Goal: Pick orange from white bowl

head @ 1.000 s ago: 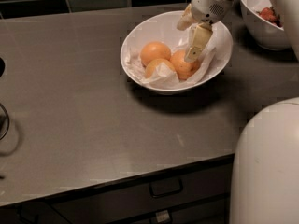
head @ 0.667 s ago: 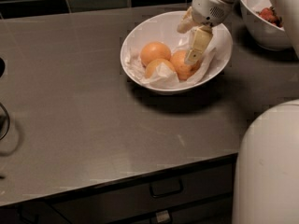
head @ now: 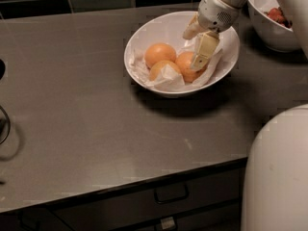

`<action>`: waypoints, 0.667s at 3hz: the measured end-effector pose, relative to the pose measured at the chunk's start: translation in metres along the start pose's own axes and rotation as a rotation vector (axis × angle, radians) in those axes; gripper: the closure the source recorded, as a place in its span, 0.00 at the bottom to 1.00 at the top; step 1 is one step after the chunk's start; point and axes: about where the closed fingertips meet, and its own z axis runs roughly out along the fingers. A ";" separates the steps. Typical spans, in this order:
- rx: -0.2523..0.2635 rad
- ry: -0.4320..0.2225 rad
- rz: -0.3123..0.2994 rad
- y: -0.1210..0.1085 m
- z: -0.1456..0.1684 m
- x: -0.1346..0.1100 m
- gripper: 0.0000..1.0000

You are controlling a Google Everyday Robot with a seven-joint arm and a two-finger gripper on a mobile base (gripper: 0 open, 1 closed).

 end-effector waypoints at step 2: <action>-0.028 -0.004 0.003 0.000 0.011 0.003 0.29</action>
Offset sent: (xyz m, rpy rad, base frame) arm -0.0196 -0.0091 -0.0173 -0.0267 0.1153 0.0372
